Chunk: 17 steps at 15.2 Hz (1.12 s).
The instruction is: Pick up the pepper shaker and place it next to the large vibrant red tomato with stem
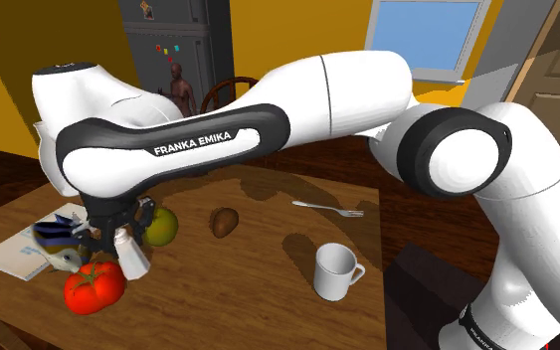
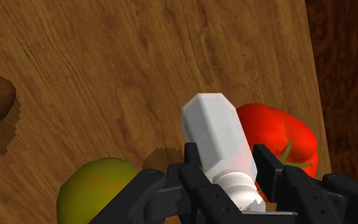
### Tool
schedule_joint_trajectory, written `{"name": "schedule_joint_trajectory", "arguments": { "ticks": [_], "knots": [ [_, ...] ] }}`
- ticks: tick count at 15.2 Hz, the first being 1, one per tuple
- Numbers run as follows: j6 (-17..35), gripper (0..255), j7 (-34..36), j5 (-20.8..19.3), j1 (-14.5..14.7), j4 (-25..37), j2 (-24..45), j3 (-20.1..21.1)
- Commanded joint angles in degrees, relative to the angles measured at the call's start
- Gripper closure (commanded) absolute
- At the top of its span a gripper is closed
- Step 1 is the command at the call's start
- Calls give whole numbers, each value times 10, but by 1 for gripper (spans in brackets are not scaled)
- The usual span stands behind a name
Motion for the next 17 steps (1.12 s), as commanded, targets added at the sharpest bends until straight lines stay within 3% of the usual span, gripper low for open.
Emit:
{"name": "schedule_joint_trajectory", "arguments": {
  "ticks": [1,9,17],
  "knots": [
    [15,255,2,-1,-2,-15,0,0],
    [70,255,8,-6,-7,-61,10,-3],
    [72,255,8,-6,-7,-63,11,-4]
  ]
}}
